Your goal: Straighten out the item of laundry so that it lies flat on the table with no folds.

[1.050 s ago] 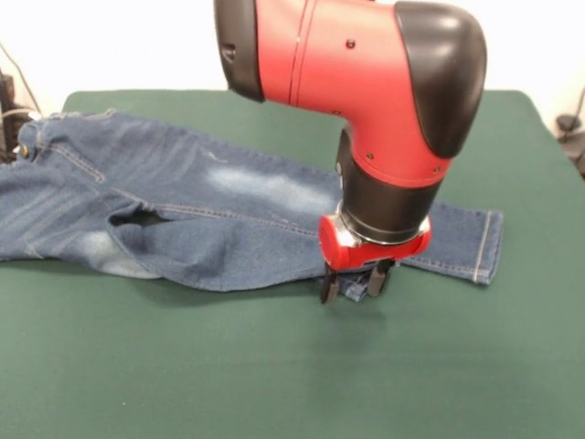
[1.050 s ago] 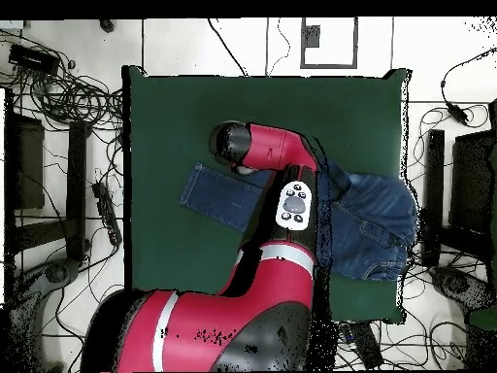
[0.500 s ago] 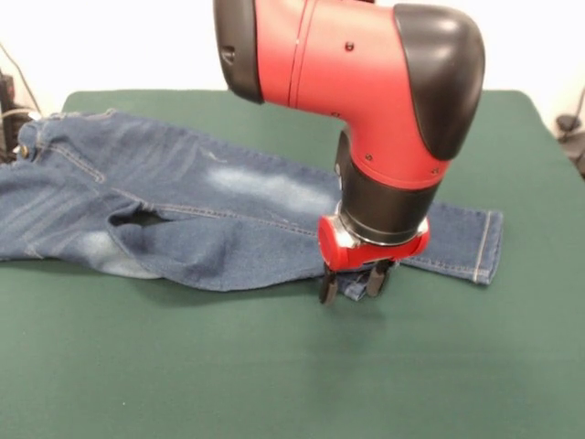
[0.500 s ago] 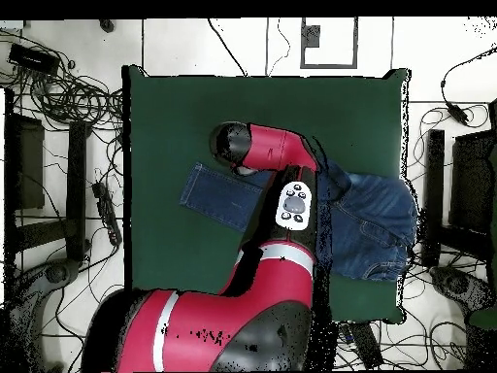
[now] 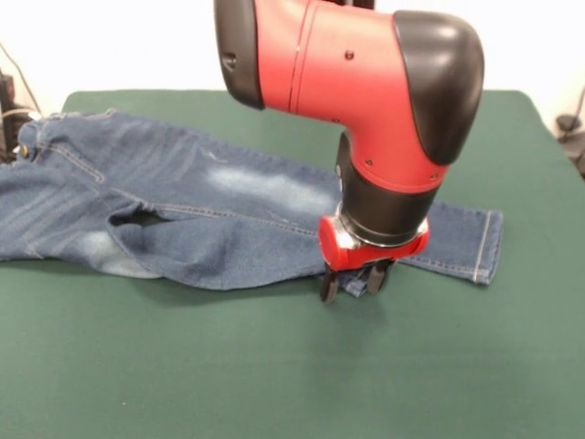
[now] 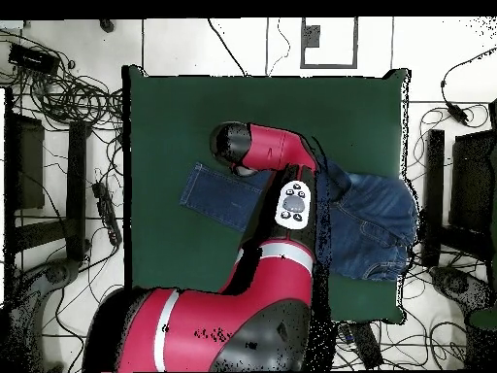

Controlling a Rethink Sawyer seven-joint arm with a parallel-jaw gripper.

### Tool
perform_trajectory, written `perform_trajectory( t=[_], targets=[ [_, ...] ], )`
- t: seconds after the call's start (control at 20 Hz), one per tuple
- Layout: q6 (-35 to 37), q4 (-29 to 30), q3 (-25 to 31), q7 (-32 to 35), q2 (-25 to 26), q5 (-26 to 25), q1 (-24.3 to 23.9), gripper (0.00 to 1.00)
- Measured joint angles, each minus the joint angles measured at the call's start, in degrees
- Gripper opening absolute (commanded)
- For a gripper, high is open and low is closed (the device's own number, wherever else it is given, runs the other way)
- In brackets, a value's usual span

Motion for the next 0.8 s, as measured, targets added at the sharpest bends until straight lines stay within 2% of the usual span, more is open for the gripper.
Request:
perform_trajectory(
  t=[0.8],
  targets=[
    [1.30,-0.03,-0.11,0.00,-0.08,-0.02,0.01,1.00]
  ],
)
